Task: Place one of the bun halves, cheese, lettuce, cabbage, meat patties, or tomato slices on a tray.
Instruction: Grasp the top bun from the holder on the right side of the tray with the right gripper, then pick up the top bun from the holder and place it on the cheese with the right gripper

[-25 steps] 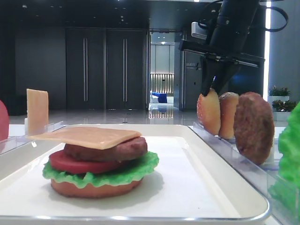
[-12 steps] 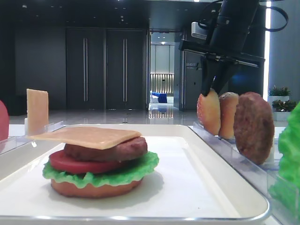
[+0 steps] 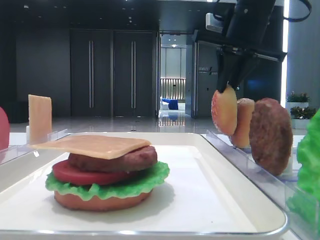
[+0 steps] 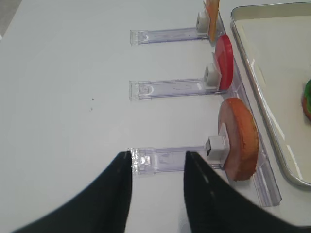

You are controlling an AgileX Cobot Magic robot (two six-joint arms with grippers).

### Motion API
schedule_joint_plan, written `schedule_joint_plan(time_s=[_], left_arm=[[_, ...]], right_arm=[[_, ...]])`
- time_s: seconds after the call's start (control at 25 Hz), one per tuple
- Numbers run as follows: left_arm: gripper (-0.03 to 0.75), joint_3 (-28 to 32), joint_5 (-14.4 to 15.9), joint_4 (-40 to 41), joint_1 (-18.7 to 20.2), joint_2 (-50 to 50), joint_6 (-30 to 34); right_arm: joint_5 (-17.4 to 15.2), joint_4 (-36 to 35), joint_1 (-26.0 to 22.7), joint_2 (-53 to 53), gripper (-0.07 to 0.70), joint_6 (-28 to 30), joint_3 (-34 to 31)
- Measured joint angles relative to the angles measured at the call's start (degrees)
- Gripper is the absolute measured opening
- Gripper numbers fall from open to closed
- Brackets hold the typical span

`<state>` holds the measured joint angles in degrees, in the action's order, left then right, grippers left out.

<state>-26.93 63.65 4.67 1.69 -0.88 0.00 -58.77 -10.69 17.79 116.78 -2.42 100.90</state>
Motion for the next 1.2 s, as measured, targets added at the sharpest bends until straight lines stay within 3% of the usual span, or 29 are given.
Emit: schedule_joint_plan(time_s=[0.64, 0.96, 1.2], left_arm=[[0.282, 0.0, 0.0, 0.0, 0.0, 0.0, 0.0], [0.282, 0.0, 0.0, 0.0, 0.0, 0.0, 0.0], [0.282, 0.0, 0.0, 0.0, 0.0, 0.0, 0.0]], right_arm=[[-5.74, 0.53, 0.0, -9.91, 0.097, -0.55, 0.0], [-10.9, 0.99, 0.04, -11.25, 0.097, -1.06, 0.0], [-11.31, 5.38, 2.42, -14.35, 0.097, -2.77, 0.0]])
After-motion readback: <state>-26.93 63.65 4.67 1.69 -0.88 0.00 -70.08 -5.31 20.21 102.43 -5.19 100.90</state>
